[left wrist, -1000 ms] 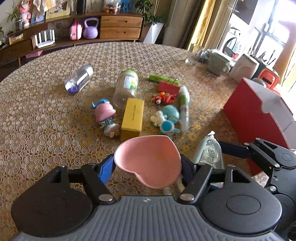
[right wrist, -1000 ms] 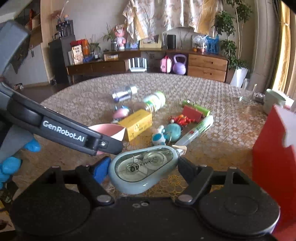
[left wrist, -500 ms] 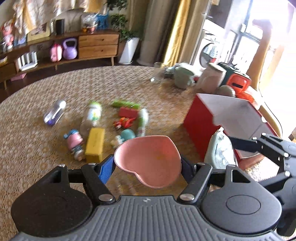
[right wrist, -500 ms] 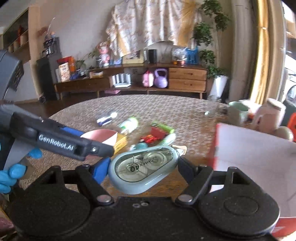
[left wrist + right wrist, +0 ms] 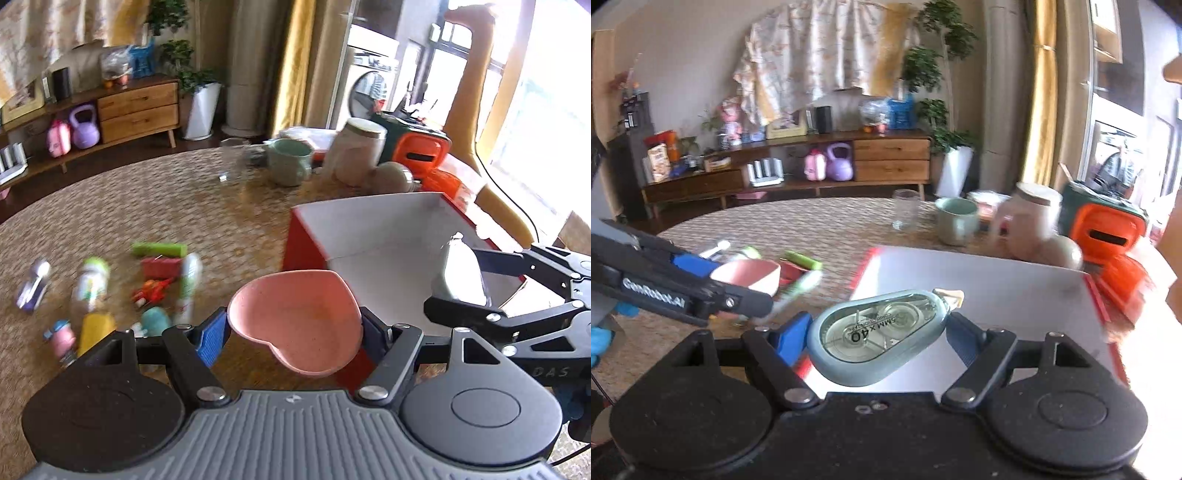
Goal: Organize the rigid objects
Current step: 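Carry the heart dish and tape dispenser over the red box with both tools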
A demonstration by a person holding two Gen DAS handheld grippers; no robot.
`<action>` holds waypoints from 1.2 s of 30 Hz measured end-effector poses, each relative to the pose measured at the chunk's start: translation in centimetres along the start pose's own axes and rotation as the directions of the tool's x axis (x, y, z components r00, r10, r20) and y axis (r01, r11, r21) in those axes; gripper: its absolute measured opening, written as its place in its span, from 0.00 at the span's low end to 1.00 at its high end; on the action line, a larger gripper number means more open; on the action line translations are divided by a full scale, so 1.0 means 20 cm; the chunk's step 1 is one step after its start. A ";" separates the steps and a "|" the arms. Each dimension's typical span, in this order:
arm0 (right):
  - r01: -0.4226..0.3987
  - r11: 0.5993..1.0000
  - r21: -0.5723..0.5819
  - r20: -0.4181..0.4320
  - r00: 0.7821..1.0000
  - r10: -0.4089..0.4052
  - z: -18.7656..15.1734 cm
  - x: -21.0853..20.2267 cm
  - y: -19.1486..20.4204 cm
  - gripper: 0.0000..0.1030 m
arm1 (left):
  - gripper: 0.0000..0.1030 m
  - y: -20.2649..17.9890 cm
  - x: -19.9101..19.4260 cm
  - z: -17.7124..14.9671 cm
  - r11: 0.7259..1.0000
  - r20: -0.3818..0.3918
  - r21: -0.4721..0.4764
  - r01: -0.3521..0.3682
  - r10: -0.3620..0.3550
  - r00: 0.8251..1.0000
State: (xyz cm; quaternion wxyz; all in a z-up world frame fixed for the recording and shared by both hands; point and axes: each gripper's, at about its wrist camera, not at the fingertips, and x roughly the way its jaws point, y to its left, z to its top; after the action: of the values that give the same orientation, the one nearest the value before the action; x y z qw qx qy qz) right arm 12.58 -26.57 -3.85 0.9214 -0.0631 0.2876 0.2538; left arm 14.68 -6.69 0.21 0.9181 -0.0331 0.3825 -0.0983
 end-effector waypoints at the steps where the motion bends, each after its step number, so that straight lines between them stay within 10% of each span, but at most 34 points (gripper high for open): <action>1: 0.006 1.000 0.006 -0.009 1.000 -0.006 -0.01 0.01 -0.04 0.77 | 0.71 -0.03 0.02 0.02 1.000 -0.003 0.009 0.007 -0.007 1.000; 19: 0.052 0.997 -0.050 -0.207 0.976 -0.061 -0.10 0.26 -0.46 0.76 | 0.71 -0.54 0.70 0.33 0.992 -0.182 0.115 0.042 -0.021 0.983; 36: 0.012 0.997 -0.072 -0.467 0.883 -0.044 -0.07 0.50 -0.56 0.76 | 0.71 -0.57 1.25 0.32 0.996 -0.472 0.095 0.002 0.043 0.881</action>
State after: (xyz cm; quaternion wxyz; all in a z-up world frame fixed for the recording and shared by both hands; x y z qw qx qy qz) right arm 24.56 -32.20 -11.09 0.8257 -0.1574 0.4917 0.2273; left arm 34.68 -23.09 -11.18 0.7985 0.0384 0.5904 -0.1110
